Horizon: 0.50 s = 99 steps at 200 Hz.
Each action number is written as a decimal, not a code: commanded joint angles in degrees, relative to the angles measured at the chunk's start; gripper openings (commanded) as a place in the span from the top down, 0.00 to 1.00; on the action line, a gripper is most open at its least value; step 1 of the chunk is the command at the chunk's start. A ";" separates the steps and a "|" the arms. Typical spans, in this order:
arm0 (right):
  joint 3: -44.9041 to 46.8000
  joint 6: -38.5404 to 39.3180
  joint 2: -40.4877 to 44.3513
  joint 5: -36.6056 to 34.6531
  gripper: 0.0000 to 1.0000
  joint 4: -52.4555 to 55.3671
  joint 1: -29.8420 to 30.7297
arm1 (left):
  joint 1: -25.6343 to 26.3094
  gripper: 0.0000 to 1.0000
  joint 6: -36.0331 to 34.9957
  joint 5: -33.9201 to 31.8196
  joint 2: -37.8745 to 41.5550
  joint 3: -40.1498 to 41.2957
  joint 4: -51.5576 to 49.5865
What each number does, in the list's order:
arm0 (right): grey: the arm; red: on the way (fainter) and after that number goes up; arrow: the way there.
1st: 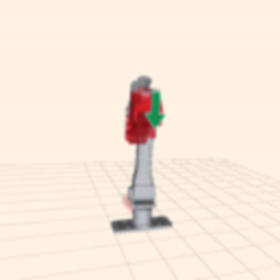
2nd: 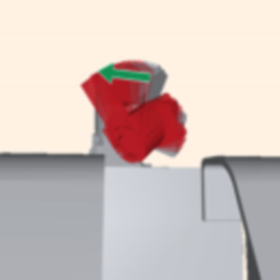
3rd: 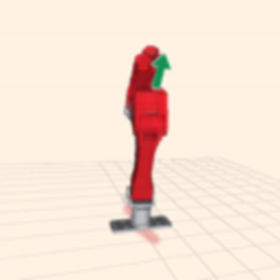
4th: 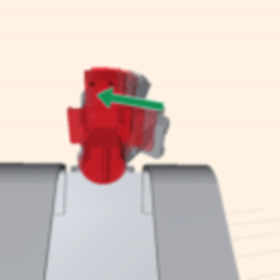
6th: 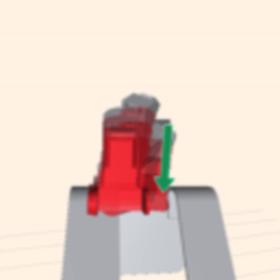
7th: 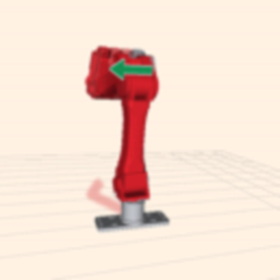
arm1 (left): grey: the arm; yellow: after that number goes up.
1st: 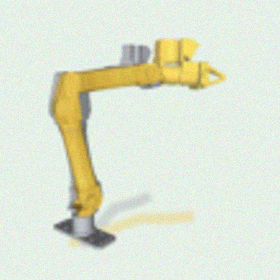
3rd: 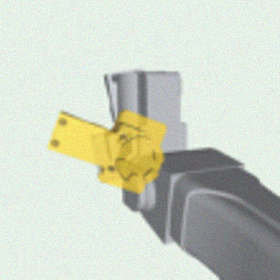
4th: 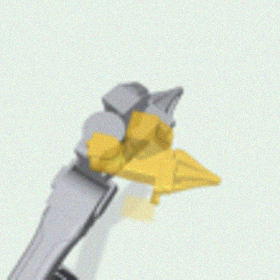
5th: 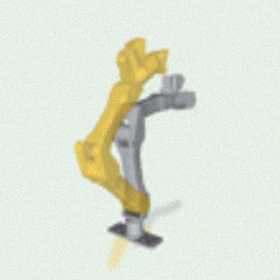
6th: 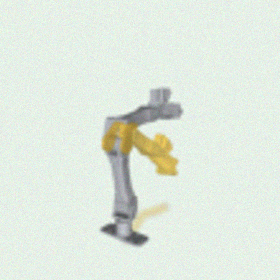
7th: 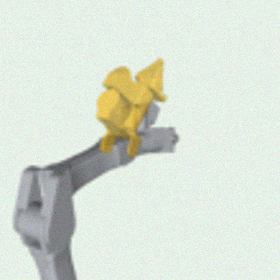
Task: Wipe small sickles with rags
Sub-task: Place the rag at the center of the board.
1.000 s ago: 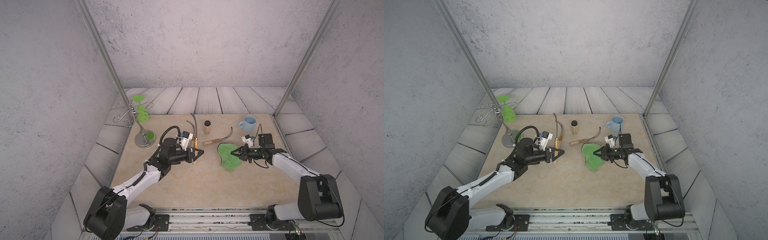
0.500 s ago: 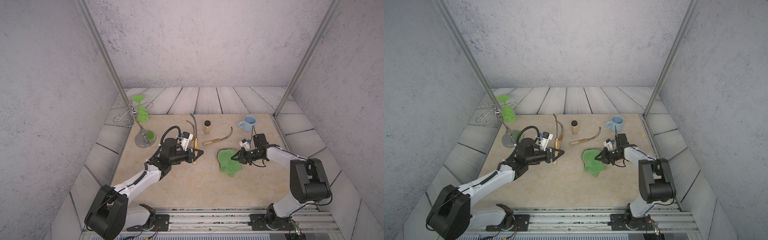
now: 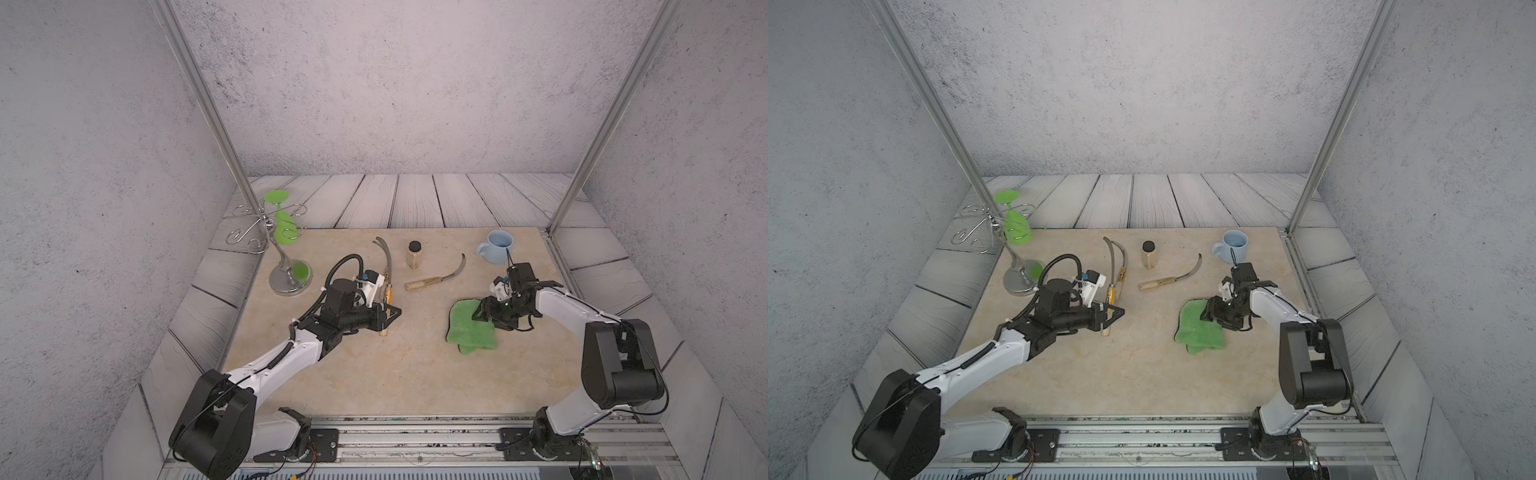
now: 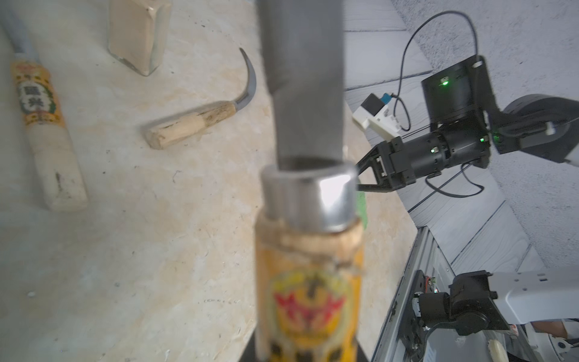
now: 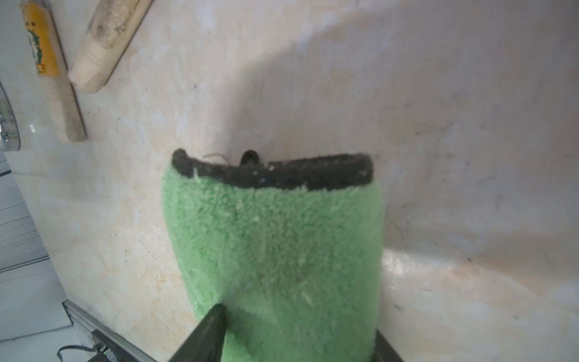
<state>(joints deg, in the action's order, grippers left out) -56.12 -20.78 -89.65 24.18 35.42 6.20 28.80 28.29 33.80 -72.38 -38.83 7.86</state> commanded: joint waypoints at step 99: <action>-1.37 2.94 18.88 -13.27 0.26 11.95 -0.20 | -6.66 1.00 -7.57 -8.31 -13.58 -8.66 -12.30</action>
<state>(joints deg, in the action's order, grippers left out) -57.87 -19.16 -73.56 12.03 44.95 6.20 23.57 24.34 27.38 -83.22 -43.90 -1.83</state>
